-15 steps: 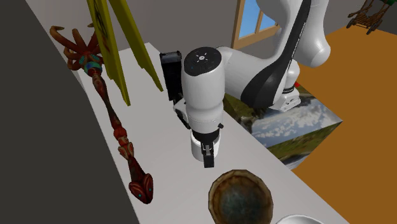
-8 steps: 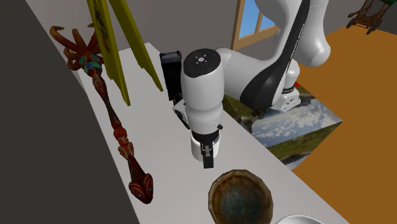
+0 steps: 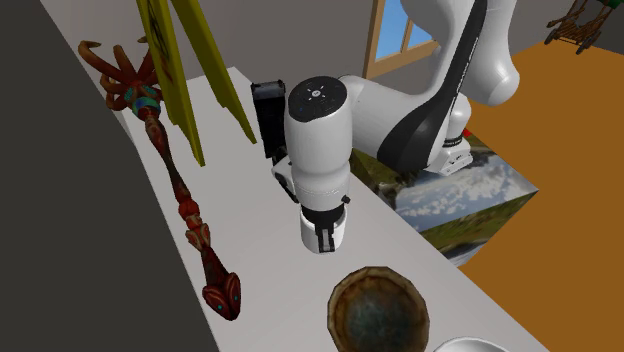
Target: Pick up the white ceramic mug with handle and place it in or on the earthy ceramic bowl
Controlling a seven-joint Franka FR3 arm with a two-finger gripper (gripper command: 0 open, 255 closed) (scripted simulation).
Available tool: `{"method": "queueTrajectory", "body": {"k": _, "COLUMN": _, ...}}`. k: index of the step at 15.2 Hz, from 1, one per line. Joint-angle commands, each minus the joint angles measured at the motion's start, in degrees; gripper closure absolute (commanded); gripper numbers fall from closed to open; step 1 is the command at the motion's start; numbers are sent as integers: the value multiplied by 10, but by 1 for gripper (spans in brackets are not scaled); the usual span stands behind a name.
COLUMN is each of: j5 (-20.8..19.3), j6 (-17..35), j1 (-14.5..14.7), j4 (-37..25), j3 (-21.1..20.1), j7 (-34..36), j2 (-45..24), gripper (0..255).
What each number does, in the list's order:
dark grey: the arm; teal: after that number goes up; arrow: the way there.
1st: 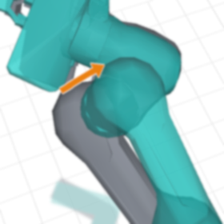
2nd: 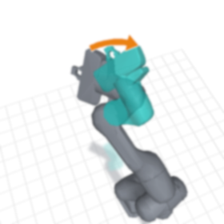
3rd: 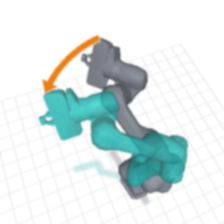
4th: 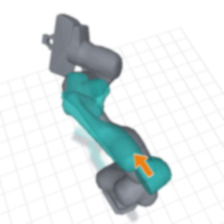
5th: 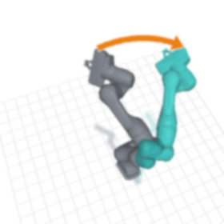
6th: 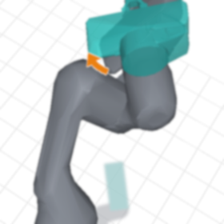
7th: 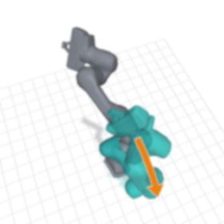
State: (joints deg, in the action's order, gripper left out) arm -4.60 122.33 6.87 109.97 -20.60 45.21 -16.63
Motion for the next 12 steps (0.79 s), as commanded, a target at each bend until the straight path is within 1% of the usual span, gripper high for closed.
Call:
{"method": "queueTrajectory", "body": {"k": 1, "j5": 0, "j6": 0, "j1": 0, "j4": 0, "j3": 0, "j7": 0, "j2": 0, "gripper": 255}}
{"method": "queueTrajectory", "body": {"k": 2, "j5": 0, "j6": 0, "j1": 0, "j4": 0, "j3": 0, "j7": 0, "j2": 0, "gripper": 255}}
{"method": "queueTrajectory", "body": {"k": 12, "j5": 15, "j6": -68, "j1": -4, "j4": -36, "j3": -5, "j7": -8, "j2": 34, "gripper": 255}}
